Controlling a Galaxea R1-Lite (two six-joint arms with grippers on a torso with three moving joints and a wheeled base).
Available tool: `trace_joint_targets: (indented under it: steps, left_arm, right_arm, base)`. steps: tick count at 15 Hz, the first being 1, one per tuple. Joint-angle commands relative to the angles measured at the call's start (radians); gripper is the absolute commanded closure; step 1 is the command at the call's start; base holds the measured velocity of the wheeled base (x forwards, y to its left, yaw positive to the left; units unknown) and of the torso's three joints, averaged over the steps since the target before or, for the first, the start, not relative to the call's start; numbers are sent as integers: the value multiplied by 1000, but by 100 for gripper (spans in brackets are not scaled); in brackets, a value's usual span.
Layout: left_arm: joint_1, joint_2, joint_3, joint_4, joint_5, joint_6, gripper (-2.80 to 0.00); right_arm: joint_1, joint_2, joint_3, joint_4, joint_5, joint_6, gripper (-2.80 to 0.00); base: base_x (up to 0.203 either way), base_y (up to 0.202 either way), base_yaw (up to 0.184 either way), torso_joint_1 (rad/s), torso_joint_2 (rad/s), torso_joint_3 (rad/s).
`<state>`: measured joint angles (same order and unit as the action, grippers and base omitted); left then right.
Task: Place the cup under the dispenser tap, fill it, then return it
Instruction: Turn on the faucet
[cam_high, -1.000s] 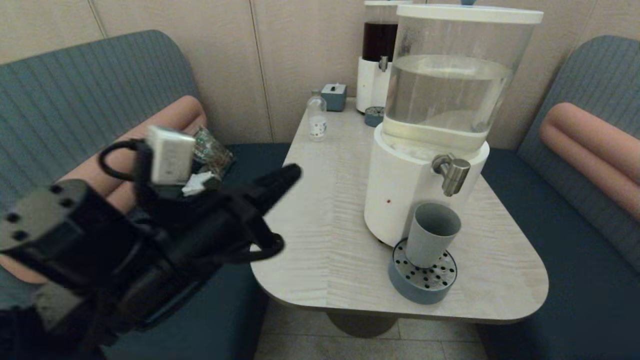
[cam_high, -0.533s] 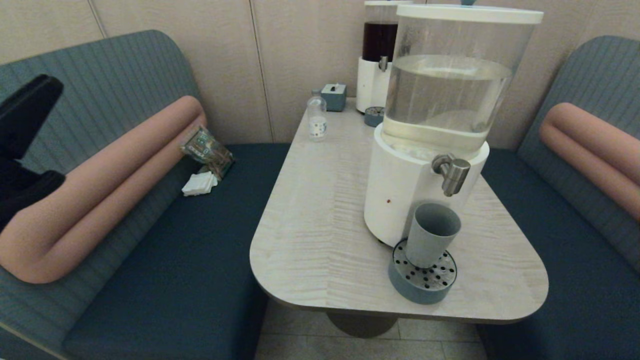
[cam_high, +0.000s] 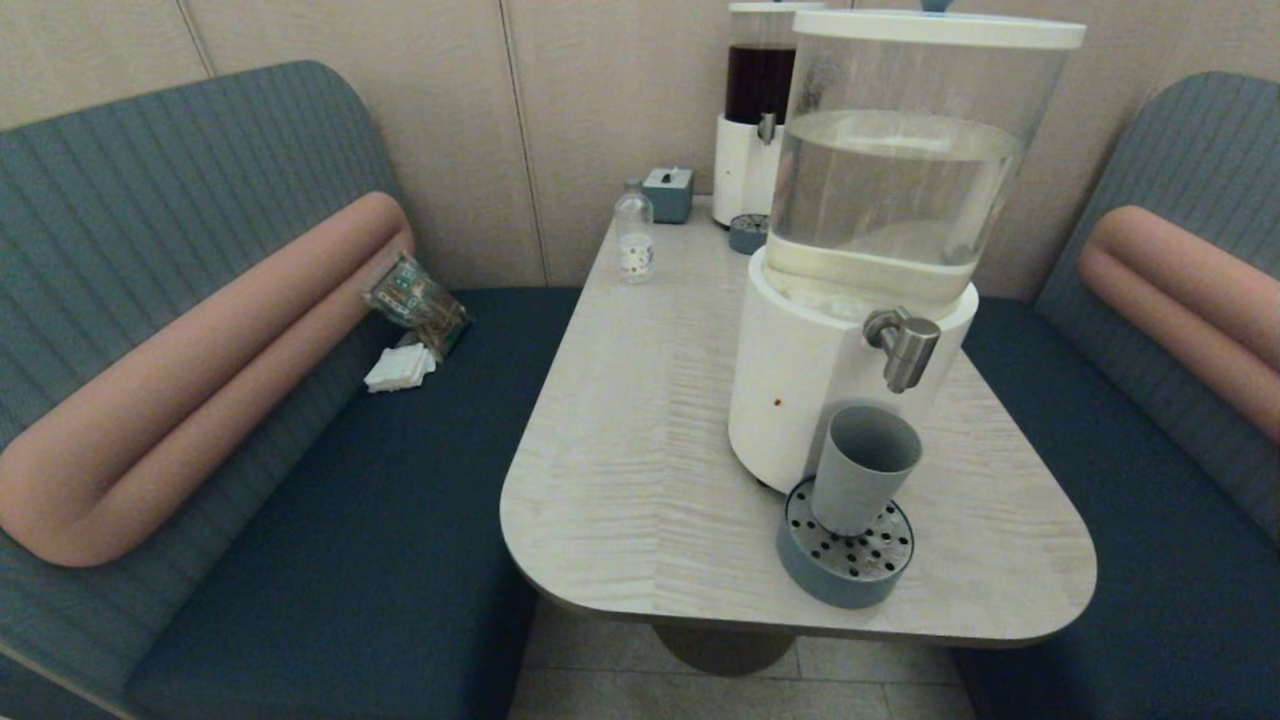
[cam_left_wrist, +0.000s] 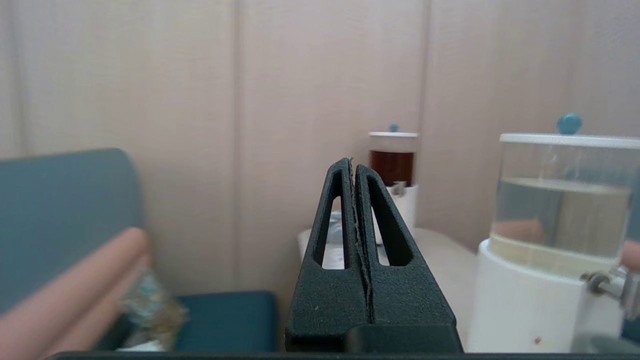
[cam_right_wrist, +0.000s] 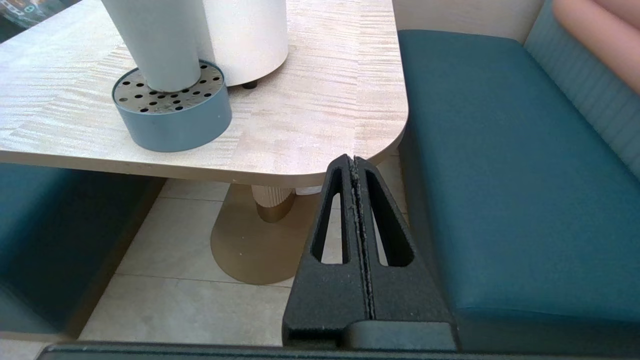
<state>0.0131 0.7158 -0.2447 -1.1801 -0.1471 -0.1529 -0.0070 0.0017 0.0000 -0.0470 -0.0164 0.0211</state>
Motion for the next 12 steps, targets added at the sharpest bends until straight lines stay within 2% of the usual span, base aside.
trace_joint_targets:
  steps: [1,3,5,7,9,11,12]
  left_arm:
    - [20,-208,-11,193,-11,11,0]
    - [23,-359,-40,464,-49,17,0]
    - [21,-504,-79,785,-84,37,0]
    - [16,-608,-59,953,-99,129,0]
    - [14,-700,40,1059,-94,233,0]
    - [13,-711,152,1039,-53,325,0]
    - [13,-712,207,1016,-39,342,0]
  right_arm:
    - [1,0,14,-1,0,0,0]
    - [-1,0,15,-1,0,0,0]
    - [1,0,15,-1,0,0,0]
    - [0,0,15,-1,0,0,0]
    - [0,0,14,-1,0,0,0]
    - [0,0,15,-1,0,0,0]
    - [1,0,14,-1,0,0,0]
  base:
    - [0,0,0,0,0,0]
    - [0,0,0,0,0,0]
    - [0,0,0,0,0,0]
    - [0,0,0,0,0,0]
    - [0,0,0,0,0,0]
    - [0,0,0,0,0,0]
    - [0,0,0,0,0,0]
